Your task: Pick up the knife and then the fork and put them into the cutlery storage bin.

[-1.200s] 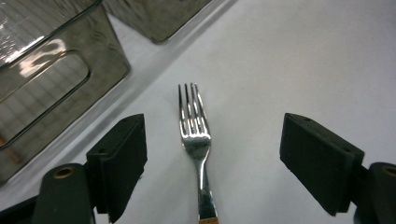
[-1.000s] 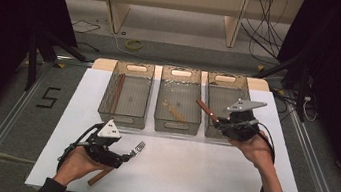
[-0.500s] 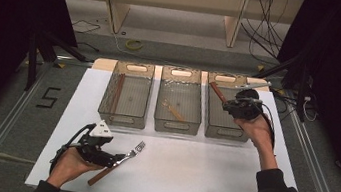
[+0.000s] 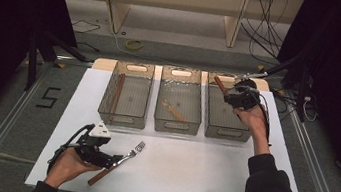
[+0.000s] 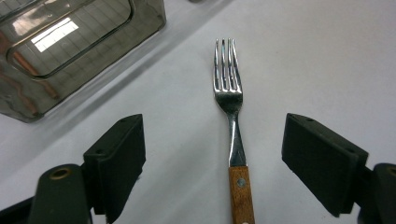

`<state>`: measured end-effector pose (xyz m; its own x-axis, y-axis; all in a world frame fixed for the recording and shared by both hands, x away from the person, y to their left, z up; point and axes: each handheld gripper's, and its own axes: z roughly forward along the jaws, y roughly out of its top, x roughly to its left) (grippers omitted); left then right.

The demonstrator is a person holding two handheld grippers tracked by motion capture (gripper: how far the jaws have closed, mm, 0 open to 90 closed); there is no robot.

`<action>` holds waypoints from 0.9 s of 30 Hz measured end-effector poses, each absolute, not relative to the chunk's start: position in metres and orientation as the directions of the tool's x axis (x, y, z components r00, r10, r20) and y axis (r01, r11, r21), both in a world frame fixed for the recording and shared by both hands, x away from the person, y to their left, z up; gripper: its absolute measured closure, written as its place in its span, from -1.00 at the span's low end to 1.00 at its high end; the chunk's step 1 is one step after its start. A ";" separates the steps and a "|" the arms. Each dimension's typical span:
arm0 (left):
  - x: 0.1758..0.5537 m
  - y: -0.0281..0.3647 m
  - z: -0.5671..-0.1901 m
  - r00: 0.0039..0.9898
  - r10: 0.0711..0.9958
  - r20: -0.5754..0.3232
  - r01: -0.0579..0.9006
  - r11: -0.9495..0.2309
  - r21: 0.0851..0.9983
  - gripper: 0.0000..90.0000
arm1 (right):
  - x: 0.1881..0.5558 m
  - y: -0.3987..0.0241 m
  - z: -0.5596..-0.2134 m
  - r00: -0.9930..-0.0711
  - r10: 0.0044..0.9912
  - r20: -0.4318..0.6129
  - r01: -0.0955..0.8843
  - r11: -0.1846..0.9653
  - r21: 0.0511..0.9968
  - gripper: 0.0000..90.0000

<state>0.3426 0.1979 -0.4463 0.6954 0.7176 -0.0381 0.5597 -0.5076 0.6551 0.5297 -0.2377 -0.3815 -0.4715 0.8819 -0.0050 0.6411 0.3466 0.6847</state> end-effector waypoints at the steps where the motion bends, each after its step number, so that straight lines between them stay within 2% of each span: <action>1: 0.342 0.198 -0.446 0.697 0.716 -0.041 0.560 -0.507 0.656 -0.53 | 0.531 -0.237 -0.382 -0.468 0.884 -0.006 0.643 0.346 0.683 0.74; 16: 0.343 0.198 -0.447 0.701 0.712 -0.048 0.570 -0.519 0.637 -0.54 | 0.549 -0.229 -0.400 -0.420 0.907 0.011 0.692 0.312 0.651 0.71; 21: 0.344 0.198 -0.448 0.700 0.712 -0.048 0.574 -0.521 0.632 -0.54 | 0.548 -0.228 -0.397 -0.442 0.896 0.049 0.667 0.291 0.686 0.42; 27: 0.344 0.199 -0.449 0.699 0.714 -0.046 0.577 -0.525 0.625 -0.54 | 0.539 -0.229 -0.385 -0.471 0.881 0.048 0.630 0.298 0.718 0.22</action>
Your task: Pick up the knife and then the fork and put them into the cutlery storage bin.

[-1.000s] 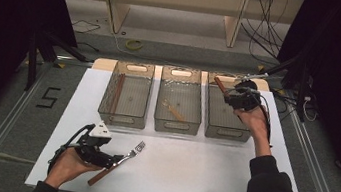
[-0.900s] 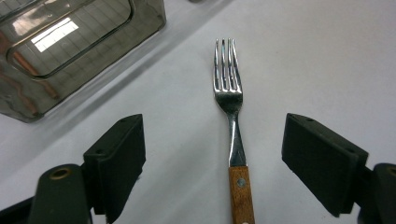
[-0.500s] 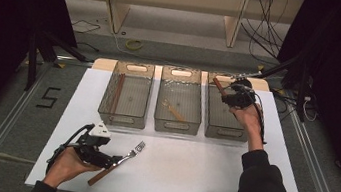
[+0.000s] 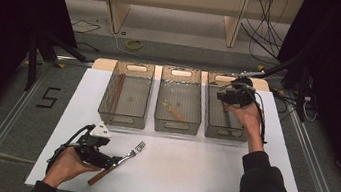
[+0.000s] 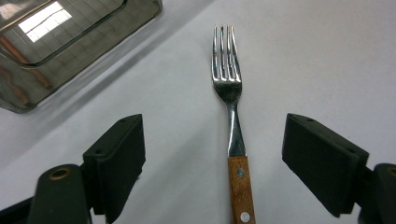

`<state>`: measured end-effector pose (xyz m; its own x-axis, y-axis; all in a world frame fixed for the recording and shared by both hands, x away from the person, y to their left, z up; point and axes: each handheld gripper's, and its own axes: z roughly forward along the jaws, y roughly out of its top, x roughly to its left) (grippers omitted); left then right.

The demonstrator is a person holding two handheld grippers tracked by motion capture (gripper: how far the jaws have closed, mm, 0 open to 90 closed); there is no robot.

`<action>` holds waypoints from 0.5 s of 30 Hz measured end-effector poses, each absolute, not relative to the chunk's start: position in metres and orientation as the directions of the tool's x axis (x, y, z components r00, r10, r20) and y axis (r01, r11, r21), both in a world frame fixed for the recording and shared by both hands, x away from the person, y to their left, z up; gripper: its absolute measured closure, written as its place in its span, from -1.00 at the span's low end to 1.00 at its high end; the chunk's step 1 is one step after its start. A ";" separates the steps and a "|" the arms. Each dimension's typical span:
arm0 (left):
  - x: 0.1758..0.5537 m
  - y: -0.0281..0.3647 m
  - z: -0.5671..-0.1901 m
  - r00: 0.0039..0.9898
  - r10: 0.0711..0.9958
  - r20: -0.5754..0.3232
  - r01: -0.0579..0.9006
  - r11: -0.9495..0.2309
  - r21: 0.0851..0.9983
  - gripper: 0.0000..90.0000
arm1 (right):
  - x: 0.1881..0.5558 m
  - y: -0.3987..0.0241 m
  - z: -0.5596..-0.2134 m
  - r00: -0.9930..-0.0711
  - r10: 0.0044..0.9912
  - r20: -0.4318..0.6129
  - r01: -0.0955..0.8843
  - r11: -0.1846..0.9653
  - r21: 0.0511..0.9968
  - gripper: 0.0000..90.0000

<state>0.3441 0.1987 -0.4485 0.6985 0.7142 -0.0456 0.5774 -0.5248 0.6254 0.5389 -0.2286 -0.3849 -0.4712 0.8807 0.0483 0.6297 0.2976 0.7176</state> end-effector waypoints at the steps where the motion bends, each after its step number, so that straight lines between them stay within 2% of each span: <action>1: 0.344 0.199 -0.448 0.698 0.715 -0.045 0.578 -0.525 0.625 -0.54 | 0.537 -0.229 -0.383 -0.474 0.879 0.050 0.626 0.297 0.721 0.18; 15: 0.345 0.200 -0.446 0.697 0.716 -0.047 0.591 -0.536 0.603 -0.54 | 0.475 -0.220 -0.368 -0.618 0.780 0.096 0.524 0.317 0.790 -0.13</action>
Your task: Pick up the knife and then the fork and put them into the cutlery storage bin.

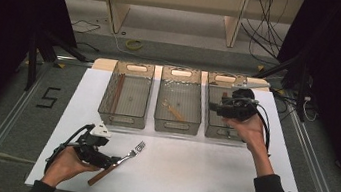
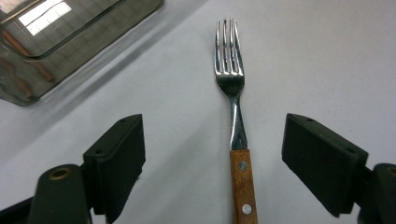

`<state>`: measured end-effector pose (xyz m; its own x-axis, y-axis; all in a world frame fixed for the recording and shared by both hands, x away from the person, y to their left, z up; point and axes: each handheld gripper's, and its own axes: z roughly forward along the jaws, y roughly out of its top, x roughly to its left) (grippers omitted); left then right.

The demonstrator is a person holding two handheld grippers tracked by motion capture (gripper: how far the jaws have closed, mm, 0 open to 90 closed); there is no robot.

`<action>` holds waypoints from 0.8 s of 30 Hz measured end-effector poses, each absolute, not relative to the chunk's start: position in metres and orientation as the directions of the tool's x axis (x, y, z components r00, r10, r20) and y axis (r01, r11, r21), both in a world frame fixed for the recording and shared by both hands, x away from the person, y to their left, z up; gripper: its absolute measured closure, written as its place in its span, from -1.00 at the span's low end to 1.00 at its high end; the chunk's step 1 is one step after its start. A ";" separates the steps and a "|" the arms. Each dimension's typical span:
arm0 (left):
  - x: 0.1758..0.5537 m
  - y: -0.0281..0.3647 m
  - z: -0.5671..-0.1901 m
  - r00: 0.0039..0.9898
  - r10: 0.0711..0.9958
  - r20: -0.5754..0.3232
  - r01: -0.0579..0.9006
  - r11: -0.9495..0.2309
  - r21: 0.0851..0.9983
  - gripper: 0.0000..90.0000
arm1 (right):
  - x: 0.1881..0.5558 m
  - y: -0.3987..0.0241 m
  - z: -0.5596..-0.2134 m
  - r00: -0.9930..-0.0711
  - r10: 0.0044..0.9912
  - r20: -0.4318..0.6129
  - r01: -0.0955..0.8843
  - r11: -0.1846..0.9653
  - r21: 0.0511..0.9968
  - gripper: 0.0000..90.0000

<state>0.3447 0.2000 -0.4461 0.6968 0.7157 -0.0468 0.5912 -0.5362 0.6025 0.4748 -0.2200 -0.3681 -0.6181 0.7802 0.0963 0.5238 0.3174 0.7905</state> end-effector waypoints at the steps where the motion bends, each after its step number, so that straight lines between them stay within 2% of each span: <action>1: 0.345 0.200 -0.446 0.697 0.716 -0.048 0.592 -0.536 0.601 -0.53 | 0.470 -0.218 -0.369 -0.628 0.772 0.100 0.520 0.321 0.791 -0.15; 13: 0.344 0.200 -0.448 0.704 0.709 -0.031 0.602 -0.573 0.556 -0.51 | 0.417 -0.211 -0.390 -0.703 0.699 0.129 0.487 0.341 0.804 -0.20; 24: 0.341 0.197 -0.452 0.720 0.693 -0.029 0.630 -0.636 0.445 -0.40 | 0.383 -0.213 -0.407 -0.735 0.659 0.163 0.481 0.336 0.810 -0.24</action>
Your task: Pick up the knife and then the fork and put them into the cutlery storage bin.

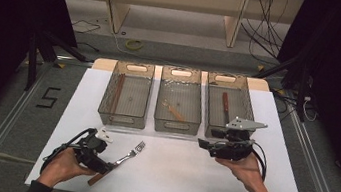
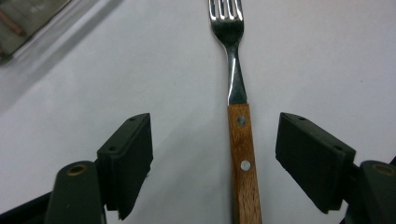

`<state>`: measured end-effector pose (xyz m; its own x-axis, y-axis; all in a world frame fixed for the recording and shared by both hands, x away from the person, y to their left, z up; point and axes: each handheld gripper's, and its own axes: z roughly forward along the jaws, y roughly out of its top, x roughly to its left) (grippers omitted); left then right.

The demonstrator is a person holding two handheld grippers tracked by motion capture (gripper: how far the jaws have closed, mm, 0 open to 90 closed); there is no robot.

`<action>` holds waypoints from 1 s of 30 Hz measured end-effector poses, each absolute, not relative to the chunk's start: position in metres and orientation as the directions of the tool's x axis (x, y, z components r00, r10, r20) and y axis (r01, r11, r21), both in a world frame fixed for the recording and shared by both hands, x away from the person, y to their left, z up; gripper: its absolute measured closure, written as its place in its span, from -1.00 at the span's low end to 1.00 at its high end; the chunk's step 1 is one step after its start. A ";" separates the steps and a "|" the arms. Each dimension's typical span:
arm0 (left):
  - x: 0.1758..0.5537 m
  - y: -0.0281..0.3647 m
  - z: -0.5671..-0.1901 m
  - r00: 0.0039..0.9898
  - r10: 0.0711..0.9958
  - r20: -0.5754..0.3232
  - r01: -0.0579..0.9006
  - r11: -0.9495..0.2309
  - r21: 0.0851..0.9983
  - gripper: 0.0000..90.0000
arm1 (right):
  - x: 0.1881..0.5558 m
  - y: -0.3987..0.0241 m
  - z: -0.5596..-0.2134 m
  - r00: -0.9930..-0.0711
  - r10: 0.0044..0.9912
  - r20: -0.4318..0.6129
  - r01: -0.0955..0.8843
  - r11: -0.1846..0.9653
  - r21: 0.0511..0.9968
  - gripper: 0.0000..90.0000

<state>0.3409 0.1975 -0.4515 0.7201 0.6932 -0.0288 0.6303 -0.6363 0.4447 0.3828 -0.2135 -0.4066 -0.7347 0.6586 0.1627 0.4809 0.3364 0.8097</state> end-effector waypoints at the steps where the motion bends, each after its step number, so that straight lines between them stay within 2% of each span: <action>1: 0.340 0.197 -0.451 0.724 0.689 -0.028 0.628 -0.642 0.440 -0.39 | 0.381 -0.213 -0.408 -0.737 0.655 0.163 0.481 0.339 0.809 -0.24; 21: 0.327 0.198 -0.461 0.727 0.685 -0.043 0.660 -0.680 0.319 0.04 | 0.357 -0.207 -0.418 -0.767 0.617 0.175 0.481 0.373 0.794 -0.25; 30: 0.324 0.199 -0.464 0.740 0.671 -0.056 0.654 -0.697 0.293 0.22 | 0.355 -0.207 -0.422 -0.767 0.615 0.183 0.488 0.374 0.789 -0.25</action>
